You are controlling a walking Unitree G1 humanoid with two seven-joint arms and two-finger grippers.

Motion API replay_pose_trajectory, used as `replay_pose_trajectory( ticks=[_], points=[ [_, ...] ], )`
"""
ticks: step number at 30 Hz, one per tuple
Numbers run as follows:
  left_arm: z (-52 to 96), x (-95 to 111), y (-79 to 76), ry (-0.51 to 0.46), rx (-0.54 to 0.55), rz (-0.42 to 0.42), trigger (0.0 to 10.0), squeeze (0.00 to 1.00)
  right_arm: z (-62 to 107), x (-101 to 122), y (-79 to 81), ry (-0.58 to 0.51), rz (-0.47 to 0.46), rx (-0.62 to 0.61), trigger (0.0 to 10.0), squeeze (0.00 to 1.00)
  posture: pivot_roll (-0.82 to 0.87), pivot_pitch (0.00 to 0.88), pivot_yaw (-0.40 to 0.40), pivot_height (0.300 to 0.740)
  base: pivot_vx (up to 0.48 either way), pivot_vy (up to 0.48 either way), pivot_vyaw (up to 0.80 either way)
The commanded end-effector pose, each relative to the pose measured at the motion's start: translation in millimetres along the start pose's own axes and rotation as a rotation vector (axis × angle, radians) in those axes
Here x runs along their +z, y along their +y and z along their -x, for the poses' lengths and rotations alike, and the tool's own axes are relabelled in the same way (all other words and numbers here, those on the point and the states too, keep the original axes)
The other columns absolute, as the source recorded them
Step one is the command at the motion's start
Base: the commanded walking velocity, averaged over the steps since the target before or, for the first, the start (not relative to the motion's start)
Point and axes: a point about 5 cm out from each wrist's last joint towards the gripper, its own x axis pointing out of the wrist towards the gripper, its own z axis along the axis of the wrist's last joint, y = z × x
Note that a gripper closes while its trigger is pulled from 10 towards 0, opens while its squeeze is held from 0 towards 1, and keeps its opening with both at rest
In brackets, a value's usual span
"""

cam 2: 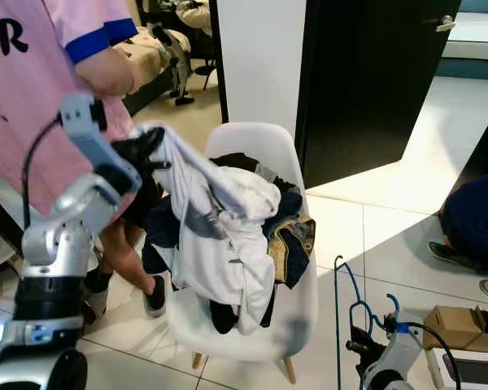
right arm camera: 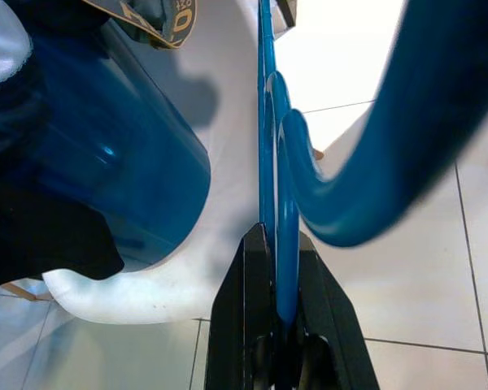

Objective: Hang hanger

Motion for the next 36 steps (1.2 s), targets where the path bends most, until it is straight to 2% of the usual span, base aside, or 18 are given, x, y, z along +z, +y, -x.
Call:
replay_pose_trajectory(
  ticks=[1,4,5,10,12,15,16,20,21,24,25,29,32,34,35,36],
  points=[
    [0.4,10.6,2.7,-0.038,0.016,-0.042,2.0,0.00,-0.2,0.1,-0.8,-0.012,-0.012,-0.008,10.0,0.00,-0.05,0.000,0.030,0.740,0.000,0.000,0.00],
    [-2.7,38.1,-10.8,-0.130,-0.083,-0.056,2.2,0.00,-0.5,0.6,-1.1,-0.012,-0.012,-0.007,10.0,0.00,-0.05,0.000,0.029,0.740,0.000,0.000,0.00],
    [-2.2,45.0,-17.7,-0.156,-0.133,-0.051,1.9,0.00,-0.6,0.7,-1.1,-0.012,-0.012,-0.007,10.0,0.00,-0.05,0.000,0.029,0.740,0.000,0.000,0.00],
    [-0.3,58.1,-28.9,-0.211,-0.215,-0.011,2.0,0.00,-0.6,0.9,-1.2,-0.012,-0.012,-0.007,10.0,0.00,-0.05,0.000,0.031,0.740,0.000,0.000,0.00],
    [3.2,79.8,-39.2,-0.291,-0.325,0.103,2.5,0.00,-0.6,0.9,-1.1,-0.014,-0.012,-0.008,10.0,0.00,-0.05,0.000,0.032,0.740,0.000,0.000,0.00],
    [8.7,96.8,-47.5,-0.351,-0.424,0.151,2.5,0.00,-0.7,0.9,-0.9,-0.015,-0.013,-0.009,10.0,0.00,-0.05,0.000,0.032,0.740,0.000,0.000,0.00],
    [15.0,106.0,-55.0,-0.392,-0.542,0.185,2.8,0.00,-1.0,0.7,-0.6,-0.014,-0.013,-0.008,10.0,0.00,-0.04,0.000,0.031,0.740,0.000,0.000,0.00],
    [20.5,108.8,-60.4,-0.400,-0.620,0.181,2.6,0.00,-1.1,0.5,-0.4,-0.014,-0.013,-0.008,10.0,0.00,-0.04,0.000,0.030,0.740,0.000,0.000,0.00],
    [24.6,110.0,-63.4,-0.400,-0.661,0.168,2.2,0.00,-1.2,0.4,-0.2,-0.014,-0.013,-0.007,10.0,0.00,-0.04,0.000,0.030,0.740,0.000,0.000,0.00],
    [27.4,110.8,-65.6,-0.400,-0.688,0.159,2.2,0.00,-1.2,0.3,-0.1,-0.014,-0.013,-0.007,10.0,0.00,-0.04,0.000,0.030,0.740,0.000,0.000,0.00],
    [32.2,112.0,-67.9,-0.395,-0.734,0.147,1.8,0.00,-1.3,0.3,0.1,-0.014,-0.013,-0.007,10.0,0.00,-0.04,0.000,0.030,0.740,0.000,0.000,0.00],
    [34.2,112.7,-67.6,-0.389,-0.749,0.143,1.9,0.00,-1.6,0.2,0.5,-0.014,-0.013,-0.007,10.0,0.00,-0.04,0.000,0.032,0.740,0.000,0.000,0.00],
    [32.6,113.3,-61.8,-0.373,-0.728,0.140,2.0,0.00,-1.8,0.1,1.4,-0.017,-0.014,-0.007,10.0,0.00,-0.04,0.000,0.039,0.740,0.000,0.000,0.00],
    [24.6,110.0,-50.9,-0.349,-0.638,0.130,2.4,0.00,-1.9,-0.1,2.0,-0.020,-0.015,-0.009,10.0,0.00,-0.04,0.000,0.041,0.740,0.000,0.000,0.00],
    [24.6,110.0,-50.9,-0.349,-0.638,0.130,2.4,0.00,-1.9,-0.1,2.0,-0.020,-0.015,-0.009,10.0,0.00,-0.04,0.000,0.041,0.740,0.000,0.000,0.00],
    [18.1,106.3,-42.0,-0.329,-0.559,0.121,2.3,0.00,-1.9,-0.2,2.2,-0.020,-0.015,-0.009,10.0,0.00,-0.04,0.000,0.042,0.740,0.000,0.000,0.00]
  ],
)
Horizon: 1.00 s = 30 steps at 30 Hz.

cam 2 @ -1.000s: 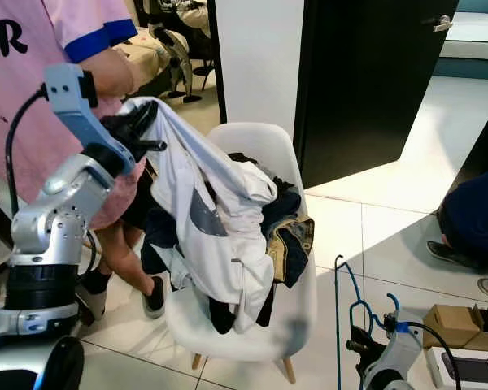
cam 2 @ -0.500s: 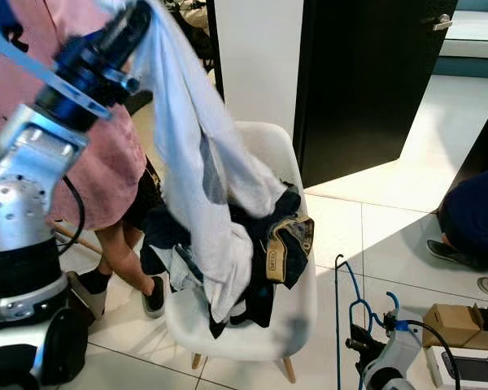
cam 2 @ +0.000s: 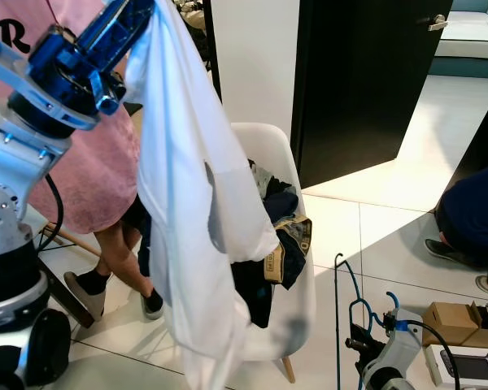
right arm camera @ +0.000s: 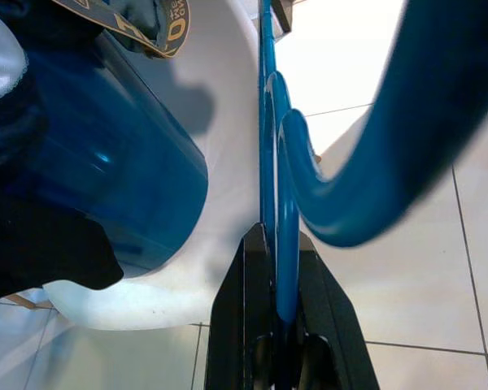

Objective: Hang hanger

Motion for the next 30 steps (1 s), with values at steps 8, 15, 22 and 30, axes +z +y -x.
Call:
replay_pose_trajectory(
  ticks=[8,15,22,30],
  points=[
    [29.3,-19.1,72.2,0.197,0.511,-0.223,2.0,0.00,0.3,-2.1,0.8,-0.009,-0.015,-0.007,10.0,0.00,-0.04,0.000,0.043,0.740,0.000,0.000,0.00],
    [60.9,-35.8,98.6,0.329,0.734,-0.303,2.5,0.00,0.9,-2.5,0.4,-0.008,-0.015,-0.008,10.0,0.00,-0.04,0.000,0.044,0.740,0.000,0.000,0.00],
    [52.4,-52.5,86.7,0.354,0.635,-0.265,8.7,0.00,0.9,-2.2,0.6,-0.007,-0.014,-0.006,10.0,0.00,-0.04,0.000,0.042,0.740,0.000,0.000,0.00],
    [25.0,-94.8,87.3,0.450,0.493,-0.346,10.0,0.00,0.4,-0.6,2.3,-0.008,-0.013,0.000,10.0,0.00,-0.04,0.000,0.031,0.740,0.000,0.000,0.00]
  ],
)
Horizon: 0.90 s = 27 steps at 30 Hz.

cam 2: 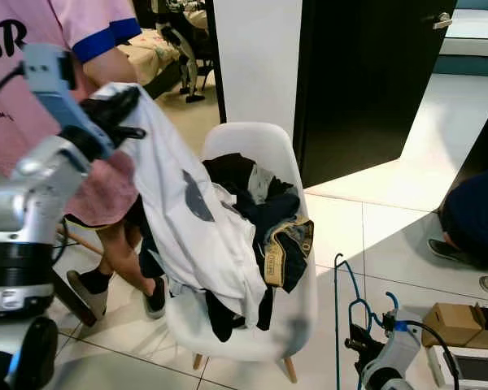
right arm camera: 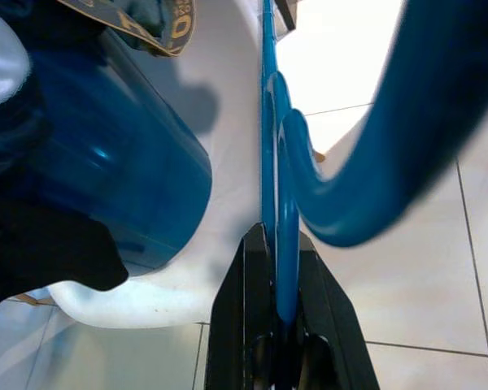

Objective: Hang hanger

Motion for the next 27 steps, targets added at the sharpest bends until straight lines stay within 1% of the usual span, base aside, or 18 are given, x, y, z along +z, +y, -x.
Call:
replay_pose_trajectory(
  ticks=[1,2,3,6,7,9,13,14,17,18,19,20,21,22,23,24,25,27],
  points=[
    [-3.5,-3.2,-0.3,0.008,-0.009,-0.050,10.0,0.00,0.4,-0.1,1.2,-0.006,-0.014,-0.001,10.0,0.00,-0.04,0.000,0.031,0.740,0.000,0.000,0.00],
    [-16.6,-7.4,0.0,0.038,0.012,-0.108,10.0,0.00,1.5,0.1,1.0,-0.009,-0.013,0.000,10.0,0.00,-0.05,0.000,0.035,0.740,0.000,0.000,0.00],
    [-16.6,-7.4,0.0,0.038,0.012,-0.108,10.0,0.00,1.5,0.1,1.0,-0.009,-0.013,0.000,10.0,0.00,-0.05,0.000,0.035,0.740,0.000,0.000,0.00],
    [-27.5,-6.4,-5.3,0.048,-0.008,-0.185,10.0,0.00,3.8,0.0,0.1,-0.012,-0.012,-0.002,10.0,0.00,-0.05,0.000,0.037,0.740,0.000,0.000,0.00],
    [-34.5,-5.5,-10.9,0.060,-0.030,-0.254,10.0,0.00,5.2,0.1,-0.6,-0.014,-0.012,-0.004,10.0,0.00,-0.06,0.000,0.038,0.740,0.000,0.000,0.00],
    [-41.7,-4.4,-17.1,0.073,-0.056,-0.336,10.0,0.00,6.7,0.3,-1.2,-0.016,-0.012,-0.006,10.0,0.00,-0.06,0.000,0.038,0.740,0.000,0.000,0.00],
    [-44.9,-5.8,-21.5,0.086,-0.086,-0.359,10.0,0.00,8.0,0.4,-1.5,-0.018,-0.012,-0.006,10.0,0.00,-0.07,0.000,0.043,0.740,0.000,0.000,0.00],
    [-46.5,-10.7,-25.4,0.114,-0.115,-0.401,10.0,0.00,9.3,0.4,-1.6,-0.019,-0.012,-0.007,10.0,0.00,-0.07,0.011,0.046,0.740,0.000,0.000,0.00],
    [-48.5,-14.7,-27.6,0.131,-0.137,-0.438,10.0,0.00,10.3,0.5,-1.6,-0.020,-0.012,-0.007,10.0,0.00,-0.07,0.011,0.046,0.740,0.000,0.000,0.00],
    [-48.2,-22.1,-26.5,0.174,-0.131,-0.564,10.0,1.00,11.3,0.7,-1.6,-0.021,-0.013,-0.008,10.0,0.00,-0.07,0.024,0.046,0.740,0.000,0.000,0.00],
    [-46.1,-29.4,-20.9,0.218,-0.104,-0.715,10.0,1.00,12.1,0.8,-1.2,-0.022,-0.013,-0.008,10.0,0.00,-0.07,0.031,0.045,0.740,0.000,0.000,0.00],
    [-46.1,-29.4,-20.9,0.218,-0.104,-0.715,10.0,1.00,12.1,0.8,-1.2,-0.022,-0.013,-0.008,10.0,0.00,-0.07,0.031,0.045,0.740,0.000,0.000,0.00],
    [-43.2,-33.9,-13.6,0.251,-0.071,-0.855,10.0,1.00,12.6,0.7,-0.8,-0.022,-0.013,-0.007,10.0,0.00,-0.07,0.032,0.045,0.740,0.000,0.000,0.00],
    [-43.2,-33.9,-13.6,0.251,-0.071,-0.855,10.0,1.00,12.6,0.7,-0.8,-0.022,-0.013,-0.007,10.0,0.00,-0.07,0.032,0.045,0.740,0.000,0.000,0.00],
    [-39.7,-36.6,-5.4,0.271,-0.038,-0.944,10.0,1.00,13.0,0.6,-0.4,-0.021,-0.014,-0.006,10.0,0.00,-0.07,0.034,0.043,0.740,0.000,0.000,0.00],
    [-39.7,-36.6,-5.4,0.271,-0.038,-0.944,10.0,1.00,13.0,0.6,-0.4,-0.021,-0.014,-0.006,10.0,0.00,-0.07,0.034,0.043,0.740,0.000,0.000,0.00],
    [-37.0,-37.5,0.5,0.277,-0.016,-0.990,10.0,1.00,13.1,0.5,-0.1,-0.020,-0.014,-0.005,10.0,0.00,-0.06,0.034,0.043,0.740,0.000,0.000,0.00],
    [-34.4,-36.4,3.0,0.245,-0.024,-1.005,10.0,1.00,13.1,0.7,0.4,-0.019,-0.015,-0.003,10.0,0.00,-0.07,0.035,0.042,0.740,0.000,0.000,0.00]
  ],
)
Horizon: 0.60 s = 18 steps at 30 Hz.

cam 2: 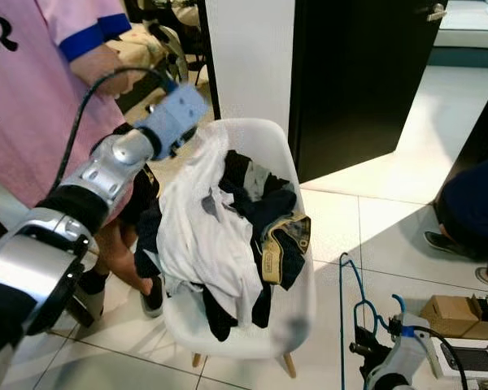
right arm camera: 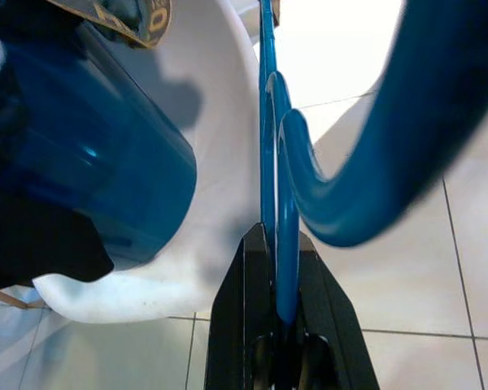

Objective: Hang hanger

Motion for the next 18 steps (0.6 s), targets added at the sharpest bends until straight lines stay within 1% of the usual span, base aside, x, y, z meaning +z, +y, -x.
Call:
replay_pose_trajectory(
  ticks=[1,2,3,5,6,7,8,10,11,12,13,14,15,16,17,18],
  points=[
    [2.3,-3.0,6.2,-0.014,0.019,-0.037,10.0,1.00,-1.0,0.9,3.6,-0.010,-0.022,0.007,10.0,0.00,-0.07,0.035,0.042,0.740,0.000,0.000,0.00],
    [2.9,-2.7,6.3,-0.026,0.019,-0.041,10.0,1.00,-0.9,1.0,3.7,-0.010,-0.022,0.007,10.0,0.00,-0.07,0.035,0.042,0.740,0.000,0.000,0.00],
    [3.5,-0.6,7.8,-0.050,0.021,-0.021,10.0,1.00,-1.0,1.2,3.7,-0.010,-0.022,0.008,10.0,0.00,-0.07,0.033,0.043,0.740,0.000,0.000,0.00],
    [3.5,-0.6,7.8,-0.050,0.021,-0.021,10.0,1.00,-1.0,1.2,3.7,-0.010,-0.022,0.008,10.0,0.00,-0.07,0.033,0.043,0.740,0.000,0.000,0.00],
    [4.3,4.5,9.5,-0.091,0.017,0.035,10.0,1.00,-1.1,1.4,3.5,-0.010,-0.022,0.008,10.0,0.00,-0.06,0.032,0.041,0.740,0.000,0.000,0.00],
    [4.3,4.5,9.5,-0.091,0.017,0.035,10.0,1.00,-1.1,1.4,3.5,-0.010,-0.022,0.008,10.0,0.00,-0.06,0.032,0.041,0.740,0.000,0.000,0.00],
    [5.0,9.9,11.9,-0.134,0.015,0.099,10.0,1.00,-1.0,1.7,3.4,-0.010,-0.022,0.008,10.0,0.00,-0.06,0.031,0.039,0.740,0.000,0.000,0.00],
    [5.0,9.9,11.9,-0.134,0.015,0.099,10.0,1.00,-1.0,1.7,3.4,-0.010,-0.022,0.008,10.0,0.00,-0.06,0.031,0.039,0.740,0.000,0.000,0.00],
    [6.0,15.8,13.4,-0.173,0.011,0.196,10.0,1.00,-0.8,2.0,3.1,-0.009,-0.022,0.008,10.0,0.00,-0.05,0.031,0.036,0.740,0.000,0.000,0.00],
    [7.7,19.8,6.6,-0.184,-0.008,0.331,10.0,1.00,-0.6,2.2,3.1,-0.007,-0.021,0.009,10.0,0.00,-0.05,0.030,0.034,0.740,0.000,0.000,0.00],
    [7.7,19.8,6.6,-0.184,-0.008,0.331,10.0,1.00,-0.6,2.2,3.1,-0.007,-0.021,0.009,10.0,0.00,-0.05,0.030,0.034,0.740,0.000,0.000,0.00],
    [12.1,20.4,-5.0,-0.162,-0.030,0.462,10.0,0.38,-0.6,2.3,3.4,-0.004,-0.021,0.012,10.0,0.00,-0.05,0.029,0.033,0.740,0.000,0.000,0.00],
    [18.0,19.3,-17.4,-0.124,-0.046,0.565,10.0,0.00,-0.4,2.3,3.9,-0.002,-0.020,0.013,10.0,0.00,-0.05,0.029,0.033,0.740,0.000,0.000,0.00],
    [18.0,19.3,-17.4,-0.124,-0.046,0.565,10.0,0.00,-0.4,2.3,3.9,-0.002,-0.020,0.013,10.0,0.00,-0.05,0.029,0.033,0.740,0.000,0.000,0.00],
    [24.0,16.7,-27.4,-0.077,-0.052,0.648,10.0,0.00,-0.5,2.3,4.3,-0.001,-0.020,0.014,10.0,0.00,-0.05,0.027,0.035,0.740,0.000,0.000,0.00],
    [24.0,16.7,-27.4,-0.077,-0.052,0.648,10.0,0.00,-0.5,2.3,4.3,-0.001,-0.020,0.014,10.0,0.00,-0.05,0.027,0.035,0.740,0.000,0.000,0.00]
  ],
)
